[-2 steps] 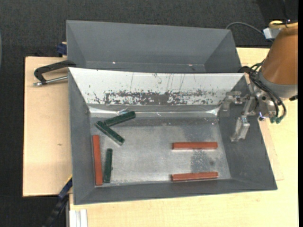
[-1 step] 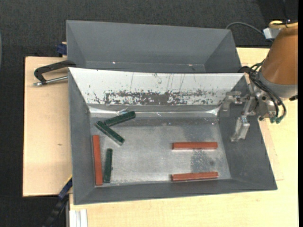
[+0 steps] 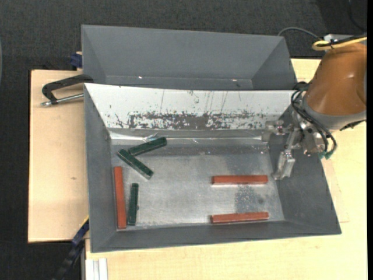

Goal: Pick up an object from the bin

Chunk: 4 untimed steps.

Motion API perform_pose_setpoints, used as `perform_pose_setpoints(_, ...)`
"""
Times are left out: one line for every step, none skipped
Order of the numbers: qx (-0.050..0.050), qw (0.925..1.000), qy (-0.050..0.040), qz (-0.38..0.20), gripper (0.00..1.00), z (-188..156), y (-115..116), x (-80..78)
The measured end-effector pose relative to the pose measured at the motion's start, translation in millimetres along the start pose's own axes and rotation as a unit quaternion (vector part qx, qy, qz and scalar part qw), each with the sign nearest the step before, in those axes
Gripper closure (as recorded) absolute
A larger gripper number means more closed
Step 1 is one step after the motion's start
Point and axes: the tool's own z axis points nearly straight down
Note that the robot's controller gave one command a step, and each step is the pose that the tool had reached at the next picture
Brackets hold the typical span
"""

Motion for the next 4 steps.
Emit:
perform_pose_setpoints(-0.001, 0.9999, 0.0028, -0.012, 0.00, 54.8, 51.6, 17.4)
perform_pose_setpoints(-0.001, 0.9999, 0.0007, 0.014, 1.00, 57.9, 25.2, -25.7)
perform_pose_setpoints(-0.001, 0.9999, 0.0007, 0.014, 0.00, 57.9, 25.4, -25.7)
perform_pose_setpoints(-0.001, 0.9999, 0.0008, 0.014, 0.00, 57.9, 25.4, -25.7)
